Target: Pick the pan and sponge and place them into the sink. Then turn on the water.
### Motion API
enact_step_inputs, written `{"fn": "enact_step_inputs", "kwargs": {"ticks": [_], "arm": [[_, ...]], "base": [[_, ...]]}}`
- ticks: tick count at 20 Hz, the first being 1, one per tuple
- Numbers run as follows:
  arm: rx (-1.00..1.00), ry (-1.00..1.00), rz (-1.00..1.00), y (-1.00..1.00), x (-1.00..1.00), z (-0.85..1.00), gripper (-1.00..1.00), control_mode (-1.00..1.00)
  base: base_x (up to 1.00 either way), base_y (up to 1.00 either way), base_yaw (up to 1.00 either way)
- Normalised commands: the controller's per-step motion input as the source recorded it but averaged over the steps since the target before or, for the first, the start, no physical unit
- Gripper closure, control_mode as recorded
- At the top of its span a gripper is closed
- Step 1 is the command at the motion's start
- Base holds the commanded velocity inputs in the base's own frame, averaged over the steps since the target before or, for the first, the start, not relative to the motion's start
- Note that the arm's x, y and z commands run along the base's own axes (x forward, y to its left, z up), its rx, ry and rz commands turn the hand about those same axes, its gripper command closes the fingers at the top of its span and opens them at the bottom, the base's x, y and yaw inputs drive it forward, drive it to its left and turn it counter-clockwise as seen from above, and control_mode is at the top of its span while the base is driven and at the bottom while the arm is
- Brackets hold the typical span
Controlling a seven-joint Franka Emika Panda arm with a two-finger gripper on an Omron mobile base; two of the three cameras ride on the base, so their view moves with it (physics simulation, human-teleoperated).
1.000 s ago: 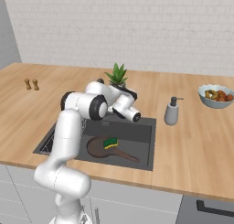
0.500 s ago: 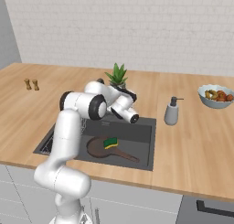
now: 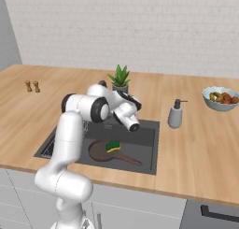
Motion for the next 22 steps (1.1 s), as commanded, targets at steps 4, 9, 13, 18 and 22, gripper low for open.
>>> {"fn": "enact_step_inputs", "kwargs": {"ticks": [4,9,13,18,22], "arm": [[0.12,0.0,-0.14,-0.82,0.52,-0.54,1.0,-1.0],[0.11,0.03,-0.12,-0.87,0.57,-0.63,1.0,-1.0],[0.02,0.14,-0.13,-0.85,0.66,-0.82,1.0,-1.0],[0.01,0.03,-0.11,-0.84,0.08,-0.24,1.0,-1.0],[0.0,-0.23,0.0,-0.87,-0.96,1.0,1.0,-1.0]], "base": [[0.0,0.0,0.0],[0.0,0.0,0.0],[0.0,0.0,0.0],[0.0,0.0,0.0],[0.0,0.0,0.0]]}}
